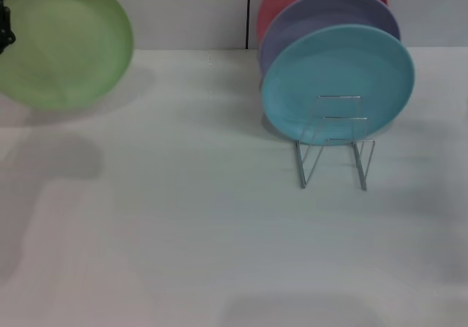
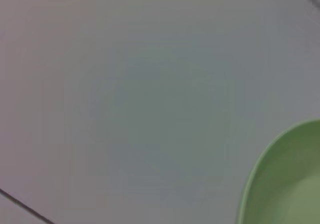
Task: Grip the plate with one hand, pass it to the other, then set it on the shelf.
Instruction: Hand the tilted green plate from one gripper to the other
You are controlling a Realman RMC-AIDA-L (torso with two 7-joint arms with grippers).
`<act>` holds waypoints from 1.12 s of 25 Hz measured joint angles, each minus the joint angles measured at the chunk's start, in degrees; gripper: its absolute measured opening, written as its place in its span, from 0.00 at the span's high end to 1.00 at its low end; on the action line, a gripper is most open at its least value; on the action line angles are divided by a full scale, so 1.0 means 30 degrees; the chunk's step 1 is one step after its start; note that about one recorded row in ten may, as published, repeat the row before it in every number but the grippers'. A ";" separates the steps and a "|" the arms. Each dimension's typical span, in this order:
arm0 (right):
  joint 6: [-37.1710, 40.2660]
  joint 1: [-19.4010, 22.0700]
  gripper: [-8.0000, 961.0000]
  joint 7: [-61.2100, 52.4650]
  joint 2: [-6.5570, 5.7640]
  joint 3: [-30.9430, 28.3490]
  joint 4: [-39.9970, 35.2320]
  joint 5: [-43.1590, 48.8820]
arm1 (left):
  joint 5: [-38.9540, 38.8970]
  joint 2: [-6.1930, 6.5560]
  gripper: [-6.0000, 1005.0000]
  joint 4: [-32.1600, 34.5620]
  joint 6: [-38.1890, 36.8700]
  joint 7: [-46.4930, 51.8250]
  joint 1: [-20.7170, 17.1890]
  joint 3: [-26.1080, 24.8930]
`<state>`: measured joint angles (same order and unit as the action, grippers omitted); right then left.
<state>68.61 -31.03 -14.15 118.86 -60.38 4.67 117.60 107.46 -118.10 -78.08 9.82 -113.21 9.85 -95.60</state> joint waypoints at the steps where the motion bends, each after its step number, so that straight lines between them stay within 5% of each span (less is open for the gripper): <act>1: -0.0002 0.0001 0.52 0.0000 0.0002 0.0000 0.0019 0.0000 | 0.0371 0.0014 0.96 -0.0005 -0.0729 0.0006 -0.0033 0.0478; 14: -0.0254 0.0025 0.53 0.0000 0.0018 -0.0030 0.0212 0.0000 | 0.5039 0.0106 0.96 0.1773 -1.1978 0.2426 -0.0091 0.5437; 20: -0.0255 0.0034 0.53 0.0000 0.0018 -0.0030 0.0316 0.0000 | 0.8480 0.0115 0.96 0.2710 -1.4664 1.1068 -0.0356 0.5674; 28: -0.0255 0.0065 0.53 0.0000 0.0017 -0.0030 0.0444 0.0000 | 1.1199 0.0362 0.96 0.4224 -1.4896 2.5766 -0.0875 0.5604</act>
<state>67.84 -30.83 -14.15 118.91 -60.47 6.01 117.60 141.06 -117.02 -65.41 -34.87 -35.91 7.22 -78.78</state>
